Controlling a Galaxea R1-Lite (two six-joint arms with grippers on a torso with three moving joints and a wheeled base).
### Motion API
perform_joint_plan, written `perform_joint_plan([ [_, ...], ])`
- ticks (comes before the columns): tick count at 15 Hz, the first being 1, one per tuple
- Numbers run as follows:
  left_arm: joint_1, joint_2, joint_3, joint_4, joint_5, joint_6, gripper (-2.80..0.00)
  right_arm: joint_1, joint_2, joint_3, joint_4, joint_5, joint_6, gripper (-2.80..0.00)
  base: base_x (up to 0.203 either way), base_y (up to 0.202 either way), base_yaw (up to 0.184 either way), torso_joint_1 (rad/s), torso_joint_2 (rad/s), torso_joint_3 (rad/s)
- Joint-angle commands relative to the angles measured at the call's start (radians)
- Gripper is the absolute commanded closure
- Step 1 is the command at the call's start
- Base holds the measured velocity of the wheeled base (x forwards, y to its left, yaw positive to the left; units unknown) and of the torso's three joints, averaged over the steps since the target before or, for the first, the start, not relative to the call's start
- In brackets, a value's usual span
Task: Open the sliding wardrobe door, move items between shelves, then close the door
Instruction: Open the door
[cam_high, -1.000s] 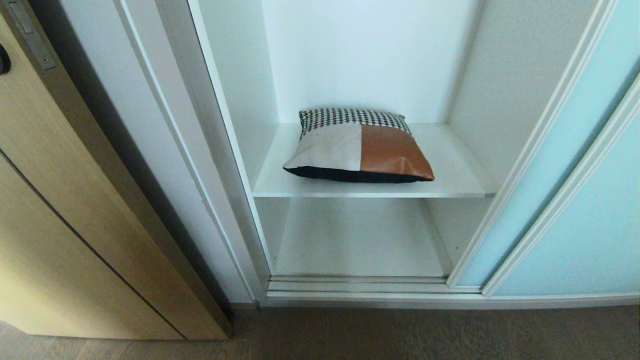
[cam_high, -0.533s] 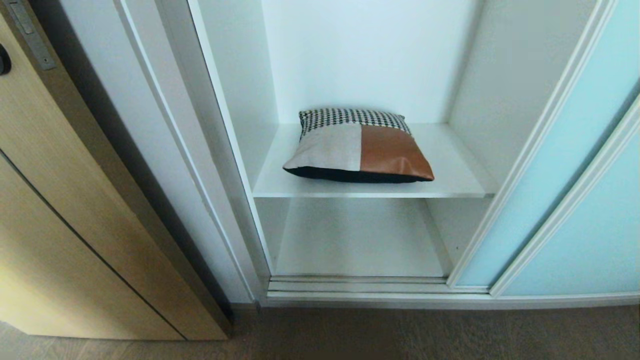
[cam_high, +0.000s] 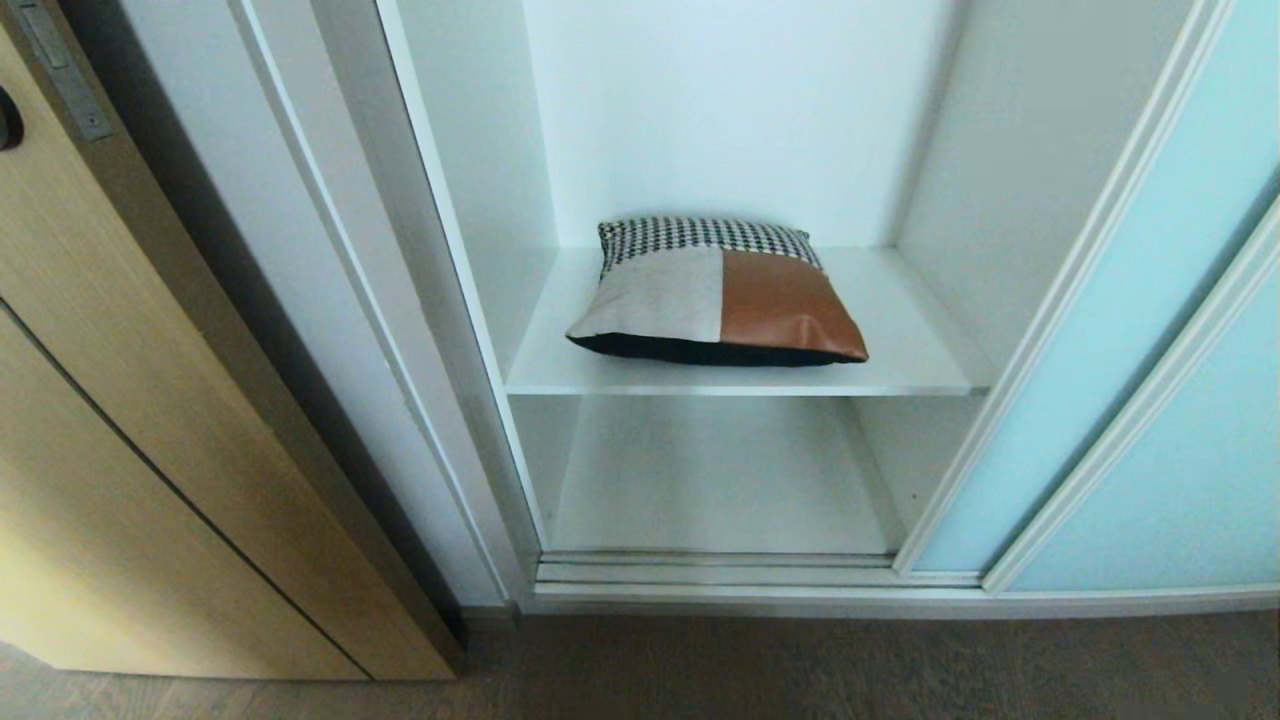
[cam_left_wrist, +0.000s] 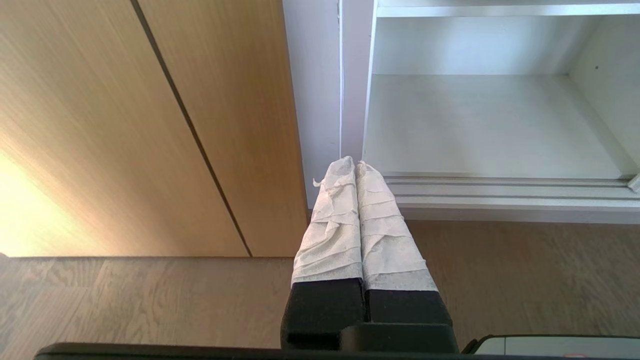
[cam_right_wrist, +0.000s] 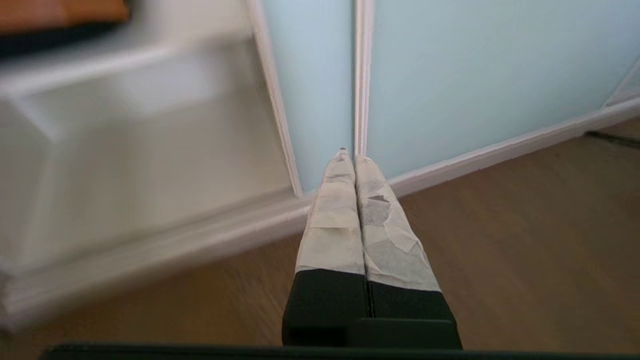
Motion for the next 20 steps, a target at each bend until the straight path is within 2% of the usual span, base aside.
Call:
perform_joint_plan([
  [1, 0.0, 0.002, 0.002, 0.0, 0.0, 0.001, 0.0, -0.021, -0.037, 0.002, 0.026, 0.011, -0.015, 0.0, 0.0, 0.0, 0.0, 0.0, 0.0, 0.0],
  [6, 0.0, 0.002, 0.002, 0.0, 0.0, 0.001, 0.0, -0.062, -0.271, -0.024, 0.155, 0.025, -0.083, 0.0, 0.0, 0.0, 0.0, 0.0, 0.0, 0.0],
  [7, 0.0, 0.002, 0.002, 0.0, 0.0, 0.0, 0.0, -0.063, -0.288, -0.035, 0.199, 0.069, -0.1, 0.0, 0.0, 0.0, 0.0, 0.0, 0.0, 0.0],
  [11, 0.0, 0.002, 0.002, 0.0, 0.0, 0.0, 0.0, -0.065, -0.285, -0.03, 0.25, 0.368, -0.11, 0.0, 0.0, 0.0, 0.0, 0.0, 0.0, 0.0],
  [12, 0.0, 0.002, 0.002, 0.0, 0.0, 0.0, 0.0, -0.065, -0.285, -0.005, 0.257, 0.398, -0.117, 0.0, 0.0, 0.0, 0.0, 0.0, 0.0, 0.0],
  [20, 0.0, 0.002, 0.002, 0.0, 0.0, 0.0, 0.0, -0.064, -0.285, 0.002, 0.253, 0.401, -0.12, 0.0, 0.0, 0.0, 0.0, 0.0, 0.0, 0.0],
])
